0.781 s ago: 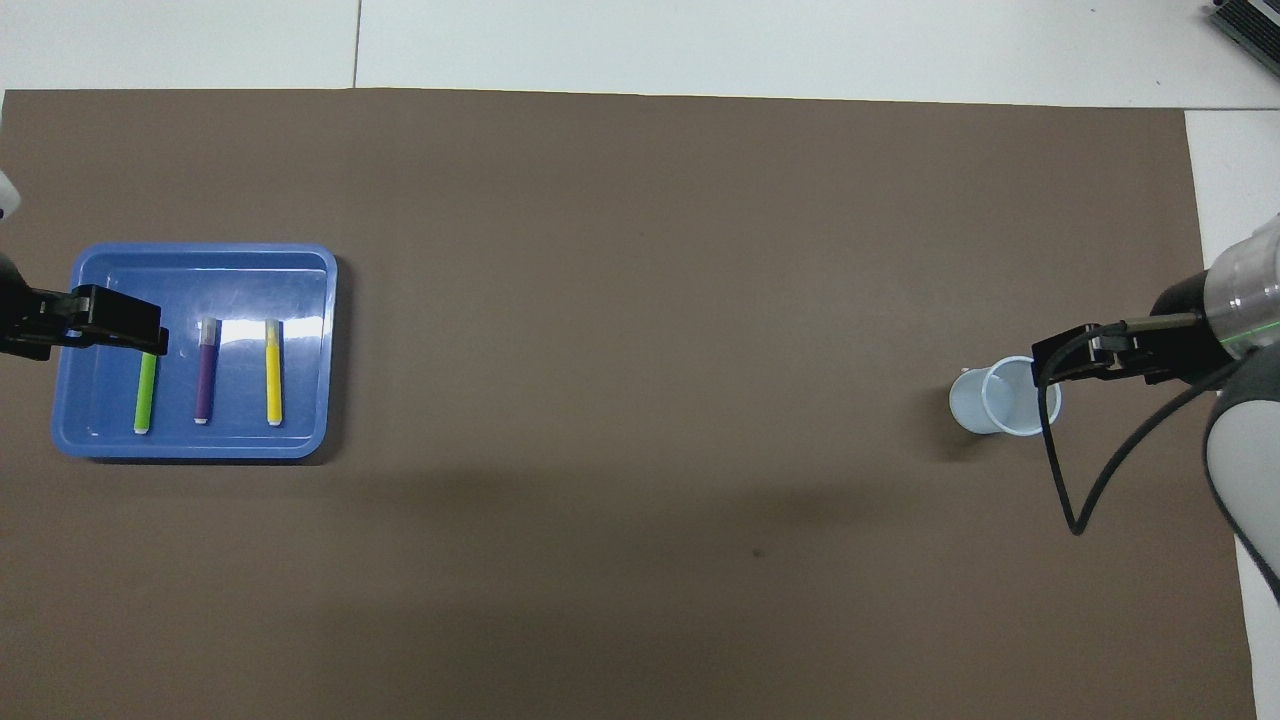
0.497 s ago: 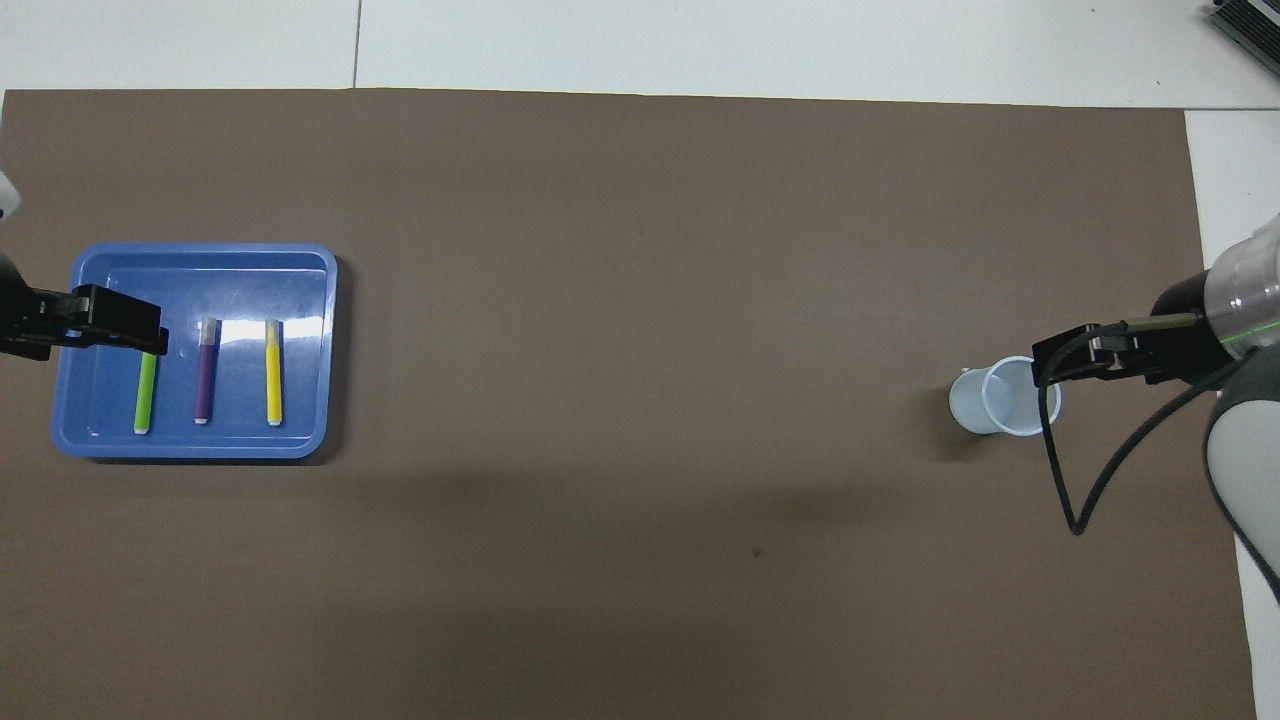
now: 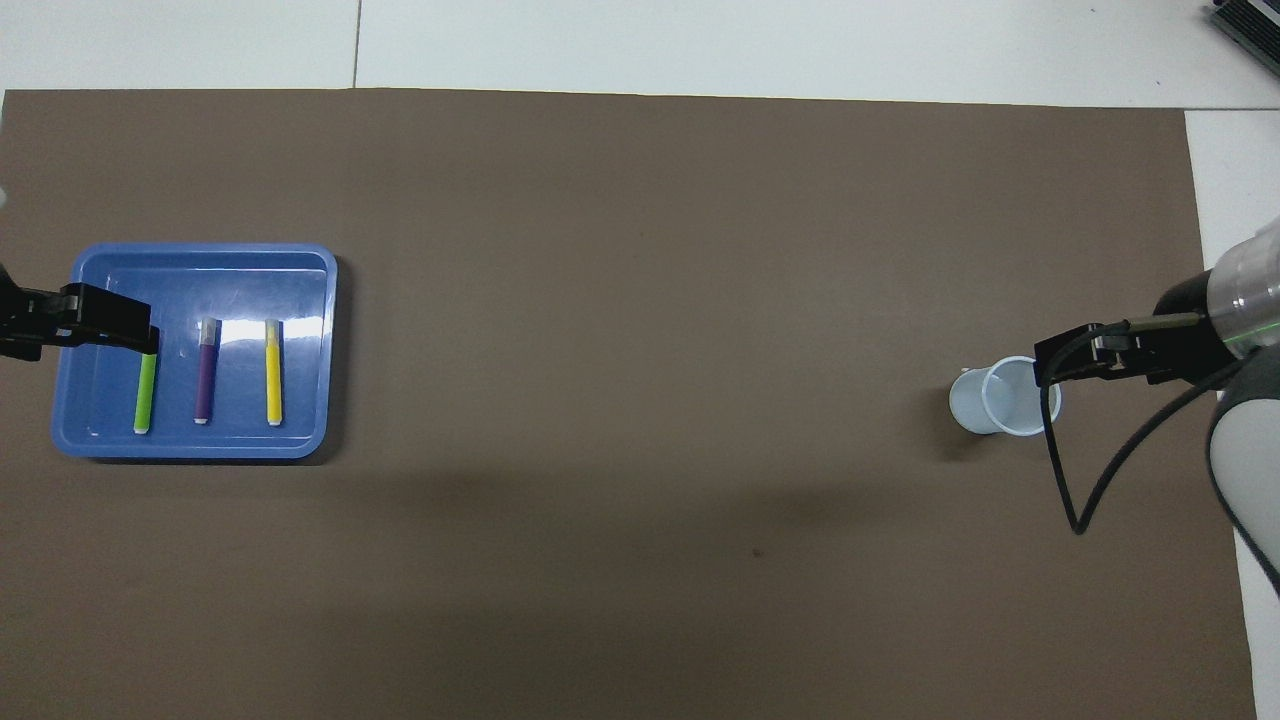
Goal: Transfer and insert pens with both arms
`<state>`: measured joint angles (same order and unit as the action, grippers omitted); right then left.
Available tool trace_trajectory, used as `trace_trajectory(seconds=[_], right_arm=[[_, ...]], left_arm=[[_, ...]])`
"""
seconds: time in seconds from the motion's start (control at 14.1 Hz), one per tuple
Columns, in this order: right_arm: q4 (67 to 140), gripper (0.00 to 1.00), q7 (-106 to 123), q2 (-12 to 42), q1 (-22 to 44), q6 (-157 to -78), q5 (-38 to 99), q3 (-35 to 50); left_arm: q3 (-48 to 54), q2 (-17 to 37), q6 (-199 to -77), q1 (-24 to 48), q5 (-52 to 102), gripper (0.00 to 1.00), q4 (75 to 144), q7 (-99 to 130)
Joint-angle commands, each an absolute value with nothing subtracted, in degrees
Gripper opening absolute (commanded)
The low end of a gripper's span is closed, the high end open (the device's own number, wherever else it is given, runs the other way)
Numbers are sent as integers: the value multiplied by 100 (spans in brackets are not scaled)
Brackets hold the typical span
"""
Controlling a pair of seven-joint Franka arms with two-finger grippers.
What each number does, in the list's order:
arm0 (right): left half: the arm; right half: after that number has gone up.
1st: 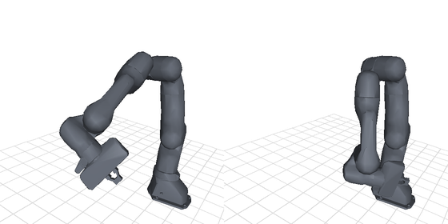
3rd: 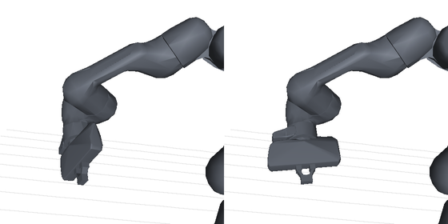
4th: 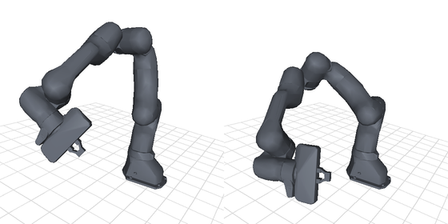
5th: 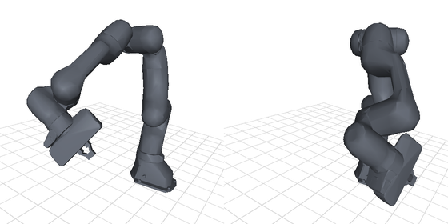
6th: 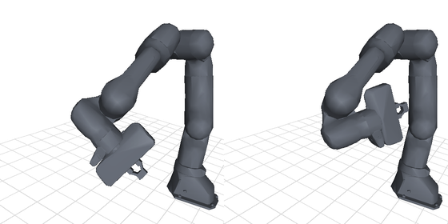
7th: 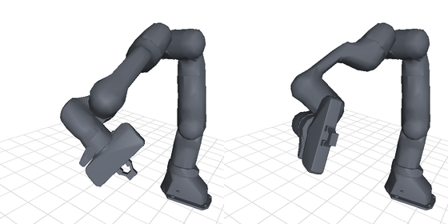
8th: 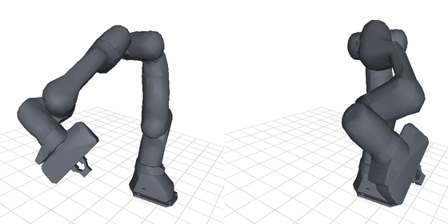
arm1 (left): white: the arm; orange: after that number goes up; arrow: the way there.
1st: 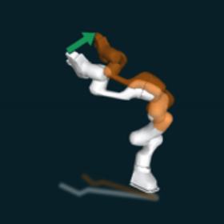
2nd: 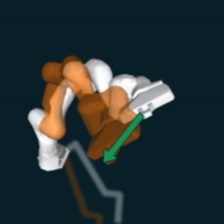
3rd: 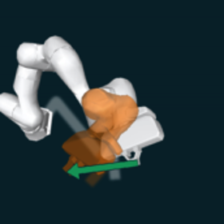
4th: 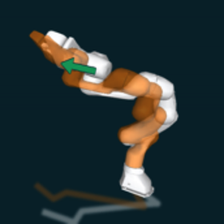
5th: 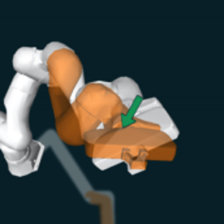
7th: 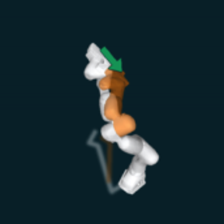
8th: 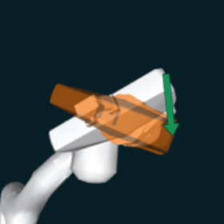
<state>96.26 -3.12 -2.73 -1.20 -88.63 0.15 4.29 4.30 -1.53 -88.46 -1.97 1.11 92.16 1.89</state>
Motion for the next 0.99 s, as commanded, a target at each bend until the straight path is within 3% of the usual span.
trace_trajectory(seconds=[0.0, 0.21, 0.5, 0.92], right_arm=[[9624, 100, -352, -343, -220, -8851, 114, 431], [9624, 100, -334, -474, -202, -8851, 114, 439], [9650, 100, -334, -510, -141, -8842, 114, 439], [10046, 100, -378, -633, -132, -9237, 332, 483]], left_arm=[[413, -264, -9008, -237, 167, 100, 9316, 368], [413, -377, -9367, -229, 167, 100, 9605, 369], [404, -852, -10255, -237, 167, 100, 10721, 273], [396, -765, -11160, -466, 167, 100, 11450, 158]])
